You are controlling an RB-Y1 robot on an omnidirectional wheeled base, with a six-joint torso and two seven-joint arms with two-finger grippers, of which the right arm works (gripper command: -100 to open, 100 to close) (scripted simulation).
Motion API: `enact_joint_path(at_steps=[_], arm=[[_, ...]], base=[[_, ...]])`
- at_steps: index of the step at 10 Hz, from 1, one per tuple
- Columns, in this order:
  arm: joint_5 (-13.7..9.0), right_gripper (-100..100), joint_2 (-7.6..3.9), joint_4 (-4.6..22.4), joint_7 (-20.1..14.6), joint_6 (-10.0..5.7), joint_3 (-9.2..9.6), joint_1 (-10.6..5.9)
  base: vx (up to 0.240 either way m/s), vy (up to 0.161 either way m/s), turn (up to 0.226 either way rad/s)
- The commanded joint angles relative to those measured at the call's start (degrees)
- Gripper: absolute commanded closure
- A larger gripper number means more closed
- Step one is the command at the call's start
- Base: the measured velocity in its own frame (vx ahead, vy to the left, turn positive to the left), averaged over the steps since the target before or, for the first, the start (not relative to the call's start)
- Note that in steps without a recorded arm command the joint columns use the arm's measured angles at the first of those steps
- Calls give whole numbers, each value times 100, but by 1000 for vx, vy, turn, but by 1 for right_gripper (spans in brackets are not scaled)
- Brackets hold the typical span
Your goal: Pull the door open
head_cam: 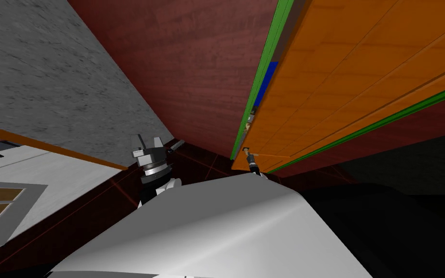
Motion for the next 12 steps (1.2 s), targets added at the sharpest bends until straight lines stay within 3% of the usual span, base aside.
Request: enact_joint_path(at_steps=[1,4,5,6,12], arm=[[58,100,-70,10,-125,-96,100,69],[159,100,-208,-45,-338,-230,276,194],[149,100,-162,-38,-288,-189,261,161],[200,100,-251,-23,-421,-360,373,289],[328,100,-601,-40,-826,-905,671,672]], base=[[-261,-61,113],[-257,-49,102],[-122,-21,30],[-167,-51,136],[-223,-53,130]])
